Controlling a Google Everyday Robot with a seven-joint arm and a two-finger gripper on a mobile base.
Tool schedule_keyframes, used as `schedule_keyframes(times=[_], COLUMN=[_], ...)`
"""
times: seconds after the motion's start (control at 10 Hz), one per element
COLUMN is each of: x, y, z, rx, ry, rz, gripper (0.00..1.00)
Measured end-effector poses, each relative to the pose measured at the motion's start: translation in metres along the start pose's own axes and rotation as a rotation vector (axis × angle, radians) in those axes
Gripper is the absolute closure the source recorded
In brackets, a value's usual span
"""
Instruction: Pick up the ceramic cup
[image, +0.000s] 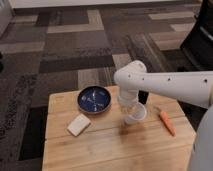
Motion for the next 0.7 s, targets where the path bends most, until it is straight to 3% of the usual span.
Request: schedule_keyframes(times=[0.4,0.7], x=[-0.002,-0.002], y=[-0.004,-0.004], z=[-0.054,-0.058], rx=[0.042,0.047], ry=[-0.047,-0.051], rz=[0.029,0.031], gripper=[1.0,1.0])
